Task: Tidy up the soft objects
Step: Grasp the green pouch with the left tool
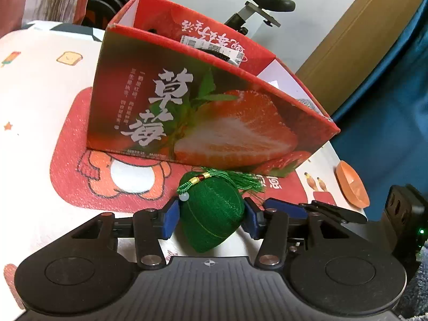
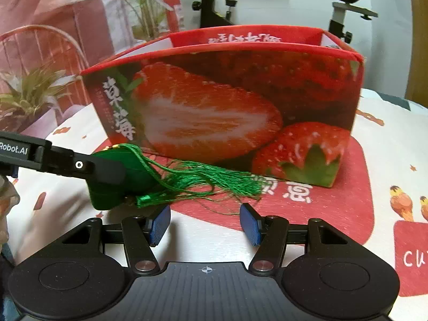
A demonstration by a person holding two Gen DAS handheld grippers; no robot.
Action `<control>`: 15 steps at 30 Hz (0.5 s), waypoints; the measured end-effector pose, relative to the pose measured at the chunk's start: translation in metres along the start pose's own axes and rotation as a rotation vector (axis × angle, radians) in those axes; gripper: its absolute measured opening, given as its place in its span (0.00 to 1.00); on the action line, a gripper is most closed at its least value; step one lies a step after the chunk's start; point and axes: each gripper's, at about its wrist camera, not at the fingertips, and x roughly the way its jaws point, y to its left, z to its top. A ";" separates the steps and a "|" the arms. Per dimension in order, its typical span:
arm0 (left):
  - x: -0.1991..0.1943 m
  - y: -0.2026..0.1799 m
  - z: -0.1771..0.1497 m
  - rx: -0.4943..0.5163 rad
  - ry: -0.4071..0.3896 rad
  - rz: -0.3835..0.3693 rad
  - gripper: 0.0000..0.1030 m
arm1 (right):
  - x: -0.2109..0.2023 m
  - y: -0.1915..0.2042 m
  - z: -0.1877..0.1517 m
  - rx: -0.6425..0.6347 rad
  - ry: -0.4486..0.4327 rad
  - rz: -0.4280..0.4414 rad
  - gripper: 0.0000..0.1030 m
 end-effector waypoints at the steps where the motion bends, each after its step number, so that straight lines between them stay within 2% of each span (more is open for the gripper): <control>1: 0.002 -0.001 -0.001 -0.004 0.004 0.003 0.50 | 0.000 0.002 0.000 -0.007 0.001 0.005 0.53; 8: 0.015 -0.005 0.000 -0.035 0.026 -0.007 0.50 | 0.001 0.016 -0.001 -0.086 0.006 0.021 0.51; 15: 0.022 -0.003 0.004 -0.060 0.029 -0.008 0.52 | -0.001 0.016 0.000 -0.092 0.005 0.036 0.51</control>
